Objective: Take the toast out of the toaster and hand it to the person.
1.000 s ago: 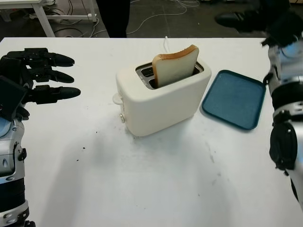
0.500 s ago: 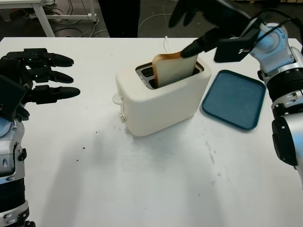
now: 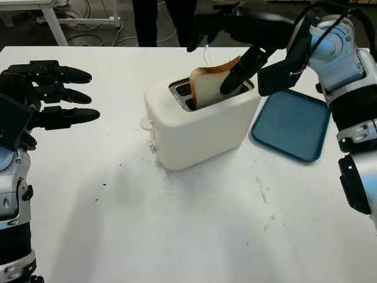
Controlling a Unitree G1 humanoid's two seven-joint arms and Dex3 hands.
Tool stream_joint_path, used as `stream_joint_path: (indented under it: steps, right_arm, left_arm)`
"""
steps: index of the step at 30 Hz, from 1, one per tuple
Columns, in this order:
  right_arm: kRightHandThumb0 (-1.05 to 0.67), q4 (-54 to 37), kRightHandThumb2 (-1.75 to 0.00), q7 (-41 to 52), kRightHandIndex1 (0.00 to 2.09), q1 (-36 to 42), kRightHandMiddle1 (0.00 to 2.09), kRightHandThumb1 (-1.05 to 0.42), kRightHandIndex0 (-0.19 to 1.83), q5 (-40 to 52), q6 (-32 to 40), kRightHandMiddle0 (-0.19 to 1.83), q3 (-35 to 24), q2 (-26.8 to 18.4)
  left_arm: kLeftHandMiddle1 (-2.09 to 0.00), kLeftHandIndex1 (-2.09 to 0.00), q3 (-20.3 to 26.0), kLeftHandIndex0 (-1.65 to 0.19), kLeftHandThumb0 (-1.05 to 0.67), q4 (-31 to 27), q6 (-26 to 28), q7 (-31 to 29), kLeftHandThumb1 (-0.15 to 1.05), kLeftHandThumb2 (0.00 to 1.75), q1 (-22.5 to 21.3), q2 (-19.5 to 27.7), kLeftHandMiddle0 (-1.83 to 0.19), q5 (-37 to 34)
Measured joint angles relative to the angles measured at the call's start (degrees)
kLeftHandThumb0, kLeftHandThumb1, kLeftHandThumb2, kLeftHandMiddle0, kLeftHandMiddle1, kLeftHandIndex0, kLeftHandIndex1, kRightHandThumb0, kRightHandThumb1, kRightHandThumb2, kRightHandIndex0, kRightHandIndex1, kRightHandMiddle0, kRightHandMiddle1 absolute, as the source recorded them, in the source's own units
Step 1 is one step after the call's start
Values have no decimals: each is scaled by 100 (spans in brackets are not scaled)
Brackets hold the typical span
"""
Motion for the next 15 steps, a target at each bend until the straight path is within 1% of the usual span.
stream_joint_path:
  steps: [2, 9, 15]
  right_arm:
    - [-57, -103, -1, 1, 91, 53, 58, -65, 38, 0, 4, 47, 1, 0]
    - [-41, -161, 0, 11, 71, 164, 37, -66, 55, -26, 116, 64, 22, 6]
    - [-34, -173, -1, -104, 62, 235, 29, -69, 62, -143, 217, 72, 73, 13]
  left_arm:
    - [-53, -36, 0, -116, -105, -1, 8, 1, 35, 0, 0, 0, -118, 0]
    - [-53, -36, 1, -116, -104, -114, 125, 5, 34, 0, 1, -4, -118, -7]
    - [-54, -36, 1, -116, -105, -111, 77, 5, 35, 1, 44, -16, -118, -4]
